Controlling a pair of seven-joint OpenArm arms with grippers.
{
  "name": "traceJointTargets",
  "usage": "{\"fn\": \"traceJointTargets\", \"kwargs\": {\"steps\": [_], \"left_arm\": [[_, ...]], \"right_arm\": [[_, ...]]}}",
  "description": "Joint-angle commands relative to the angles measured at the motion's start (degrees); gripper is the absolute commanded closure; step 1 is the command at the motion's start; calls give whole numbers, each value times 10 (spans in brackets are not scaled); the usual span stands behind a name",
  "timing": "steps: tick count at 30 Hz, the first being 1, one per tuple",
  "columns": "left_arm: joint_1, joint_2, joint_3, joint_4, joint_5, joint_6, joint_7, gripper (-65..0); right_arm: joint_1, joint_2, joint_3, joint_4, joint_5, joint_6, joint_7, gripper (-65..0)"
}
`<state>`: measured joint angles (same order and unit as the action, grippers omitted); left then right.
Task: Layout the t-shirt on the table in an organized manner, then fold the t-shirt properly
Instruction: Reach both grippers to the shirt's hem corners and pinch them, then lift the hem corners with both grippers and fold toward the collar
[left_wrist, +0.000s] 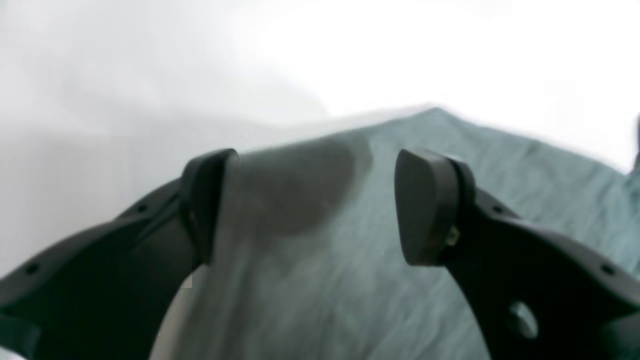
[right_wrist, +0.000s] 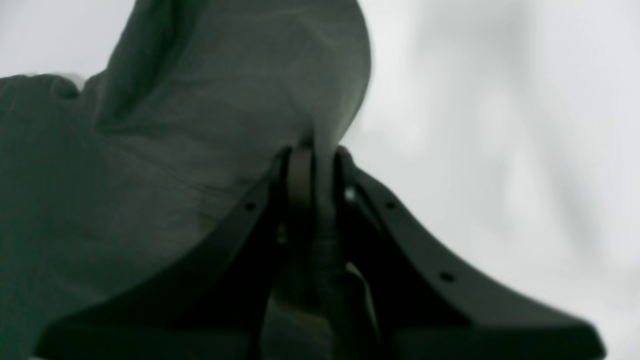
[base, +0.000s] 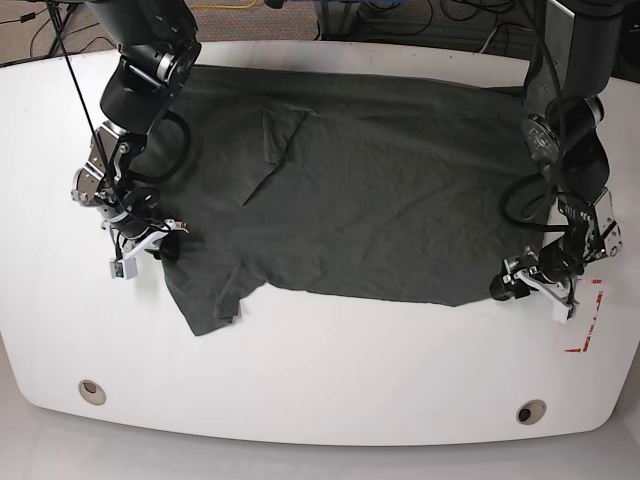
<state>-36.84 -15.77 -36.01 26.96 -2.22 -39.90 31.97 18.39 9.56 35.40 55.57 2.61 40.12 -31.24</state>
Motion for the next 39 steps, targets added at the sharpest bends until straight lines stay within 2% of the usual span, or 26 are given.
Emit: {"fn": "traceJointTargets", "kwargs": {"steps": [1, 6, 9, 11, 13, 14, 22, 26, 33, 39], "left_arm": [[-16, -10, 1, -6, -4, -1, -11, -451], [-16, -1, 1, -11, -5, -1, -12, -418], [-16, 3, 1, -10, -5, -1, -12, -297], [-16, 3, 1, -10, -5, -1, -12, -189], [-16, 3, 1, -10, -5, -1, -12, -115], [-16, 3, 2, -10, -4, -1, -12, -100], [-16, 0, 23, -2, -7, -1, -11, -94], [-12, 0, 23, 53, -6, -1, -7, -57], [22, 1, 23, 145, -6, -1, 49, -51], [50, 1, 23, 229, -6, -1, 91, -54]], "right_arm": [[4, 6, -1, 4, -18, -1, -22, -62], [3, 6, -1, 4, -19, -1, -22, -60], [3, 6, -1, 4, -19, -1, -22, -59], [3, 6, -1, 5, -19, -1, -22, -57], [3, 6, -1, 5, -19, -1, -22, -57], [4, 6, -1, 5, -20, -1, -21, -57], [8, 6, -1, 20, -20, -1, -21, -41], [5, 6, -2, 54, -20, -1, -24, -24], [4, 5, -2, 117, -20, -1, -86, -24], [-11, 3, -2, 184, -20, -1, -118, -22]]}}
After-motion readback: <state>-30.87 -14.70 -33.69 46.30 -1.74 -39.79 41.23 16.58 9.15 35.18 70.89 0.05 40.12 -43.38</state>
